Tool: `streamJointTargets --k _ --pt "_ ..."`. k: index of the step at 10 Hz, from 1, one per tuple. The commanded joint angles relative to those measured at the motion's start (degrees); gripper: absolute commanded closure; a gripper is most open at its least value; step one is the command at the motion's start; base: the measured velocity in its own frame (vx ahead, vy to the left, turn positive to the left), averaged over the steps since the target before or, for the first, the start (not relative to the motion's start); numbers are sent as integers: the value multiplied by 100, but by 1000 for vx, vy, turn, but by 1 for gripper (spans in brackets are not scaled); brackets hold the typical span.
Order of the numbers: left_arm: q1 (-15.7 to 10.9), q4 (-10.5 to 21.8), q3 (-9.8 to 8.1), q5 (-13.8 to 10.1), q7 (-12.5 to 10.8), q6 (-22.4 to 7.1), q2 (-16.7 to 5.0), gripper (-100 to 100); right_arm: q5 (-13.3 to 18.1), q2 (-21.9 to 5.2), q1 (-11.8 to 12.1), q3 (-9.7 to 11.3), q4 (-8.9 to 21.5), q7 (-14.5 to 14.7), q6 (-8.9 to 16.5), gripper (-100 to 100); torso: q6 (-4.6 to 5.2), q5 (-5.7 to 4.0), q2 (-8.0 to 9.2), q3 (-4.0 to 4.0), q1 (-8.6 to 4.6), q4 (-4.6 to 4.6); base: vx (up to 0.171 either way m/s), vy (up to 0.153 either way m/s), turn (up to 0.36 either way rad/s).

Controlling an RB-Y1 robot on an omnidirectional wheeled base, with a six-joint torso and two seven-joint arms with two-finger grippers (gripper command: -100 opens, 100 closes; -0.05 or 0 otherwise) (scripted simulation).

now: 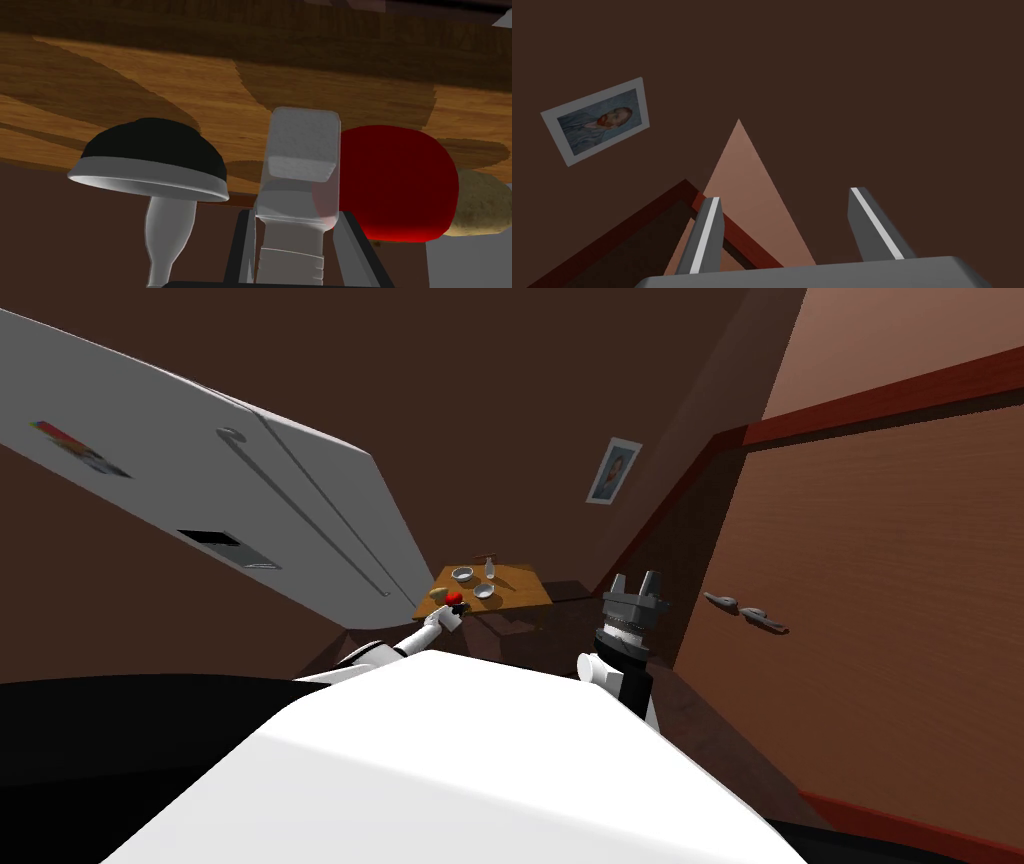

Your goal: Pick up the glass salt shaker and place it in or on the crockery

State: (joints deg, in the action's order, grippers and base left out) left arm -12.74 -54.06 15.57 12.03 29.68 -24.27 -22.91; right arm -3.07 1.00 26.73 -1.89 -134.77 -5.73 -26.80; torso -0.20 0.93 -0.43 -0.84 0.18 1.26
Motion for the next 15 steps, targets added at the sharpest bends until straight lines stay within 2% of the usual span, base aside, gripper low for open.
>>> streamJointTargets --k 1,2,3,9,10,12,13,14,15 --pt "-220 -33 53 -113 -58 -163 -116 100 0 0 0 0 0 0 0 0 0 0 0 0 0 0 74 -72 -83" --pt "-383 7 67 -127 -111 -229 -151 100 0 0 0 0 0 0 0 0 -1 -1 -5 -2 4 -1 80 -77 -56" --pt "-383 7 67 -127 -111 -229 -151 100 0 0 0 0 0 0 0 0 -4 0 -5 -3 3 1 55 -53 -15" --pt "-1237 213 134 -179 -383 -538 -350 100 0 0 0 0 0 0 0 0 -5 1 -5 -3 5 2 70 -63 -51" --pt "-1237 213 134 -179 -383 -538 -350 100 0 0 0 0 0 0 0 0 -6 2 -1 -2 8 2 36 -33 -23" --pt "-1483 272 150 -186 -460 -615 -415 100 0 0 0 0 0 0 0 0 -13 4 15 6 23 2 37 -27 -32" --pt "-1395 204 147 -184 -437 -613 -404 100 0 -1 0 -1 0 0 0 0 -13 4 14 6 24 1 26 -8 -11" --pt "-1412 194 145 -182 -447 -623 -407 -100 0 -1 0 -1 0 0 0 0 -17 8 22 7 32 6 5 -3 0" --pt "-1412 194 144 -183 -446 -621 -406 -100 0 -1 0 -1 0 0 0 0 -18 9 28 11 36 5 0 0 0"
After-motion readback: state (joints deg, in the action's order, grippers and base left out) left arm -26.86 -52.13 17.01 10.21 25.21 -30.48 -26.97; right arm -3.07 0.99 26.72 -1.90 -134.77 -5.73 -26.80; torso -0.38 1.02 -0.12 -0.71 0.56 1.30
